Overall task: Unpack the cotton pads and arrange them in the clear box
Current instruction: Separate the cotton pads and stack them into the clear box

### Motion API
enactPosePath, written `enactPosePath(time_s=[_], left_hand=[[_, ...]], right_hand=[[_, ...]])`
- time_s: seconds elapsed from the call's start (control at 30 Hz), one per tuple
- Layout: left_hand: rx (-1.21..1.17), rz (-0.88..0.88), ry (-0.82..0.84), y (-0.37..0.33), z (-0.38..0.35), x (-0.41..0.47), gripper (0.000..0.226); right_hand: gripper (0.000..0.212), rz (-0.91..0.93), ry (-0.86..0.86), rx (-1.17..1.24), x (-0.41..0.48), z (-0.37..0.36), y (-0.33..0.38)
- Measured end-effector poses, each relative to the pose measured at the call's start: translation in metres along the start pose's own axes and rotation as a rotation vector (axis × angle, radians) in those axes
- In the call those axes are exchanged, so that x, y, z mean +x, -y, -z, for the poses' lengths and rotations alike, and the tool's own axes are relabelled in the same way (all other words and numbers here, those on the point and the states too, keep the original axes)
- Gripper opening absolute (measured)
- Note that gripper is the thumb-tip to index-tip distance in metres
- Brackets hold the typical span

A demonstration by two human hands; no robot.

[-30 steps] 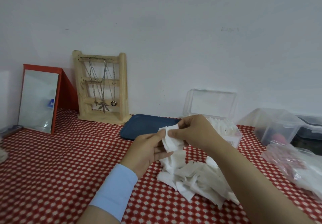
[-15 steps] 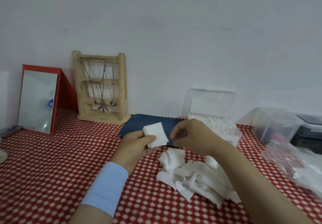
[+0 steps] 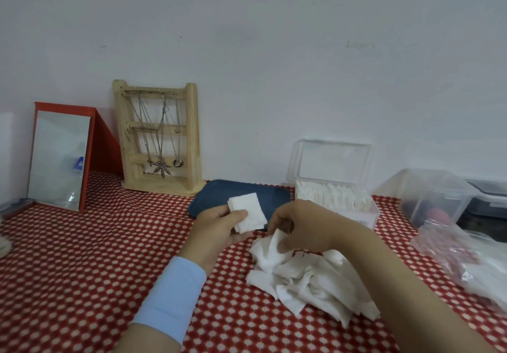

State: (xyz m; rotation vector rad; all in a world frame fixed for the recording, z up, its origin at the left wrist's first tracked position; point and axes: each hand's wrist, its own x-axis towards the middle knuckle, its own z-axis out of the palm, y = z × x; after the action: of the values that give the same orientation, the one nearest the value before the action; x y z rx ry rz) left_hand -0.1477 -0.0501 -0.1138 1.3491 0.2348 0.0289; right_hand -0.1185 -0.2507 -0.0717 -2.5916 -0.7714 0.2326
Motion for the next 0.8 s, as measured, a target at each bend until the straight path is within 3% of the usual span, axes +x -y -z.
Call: enactPosePath(time_s=[0.13,0.27,0.57,0.67,0.8], left_hand=[[-0.031,0.027,-0.035,-0.002,-0.003,0.0,0.018],[0.03,-0.018,-0.03,0.0,-0.005,-0.003,0.017],[0.081,-0.03,-0.006,0.001,-0.011,-0.005,0.018],[0.156,-0.071,0.002,0.002,-0.012,-0.008,0.02],[0.304,-0.231,-0.269,-0.003,-0.006,-0.009,0.036]], right_hand=[[0.01,-0.004,-0.051,0.24,-0.006,0.018,-0.001],[0.013,-0.026,-0.124,0.552,-0.012,0.032,-0.001],[0.011,-0.094,-0.078,0.839,-0.013,0.03,0.008],[0.012,-0.177,-0.083,0.712,-0.01,0.025,0.013],[0.008,-0.288,-0.056,0.334,-0.015,0.031,0.01]])
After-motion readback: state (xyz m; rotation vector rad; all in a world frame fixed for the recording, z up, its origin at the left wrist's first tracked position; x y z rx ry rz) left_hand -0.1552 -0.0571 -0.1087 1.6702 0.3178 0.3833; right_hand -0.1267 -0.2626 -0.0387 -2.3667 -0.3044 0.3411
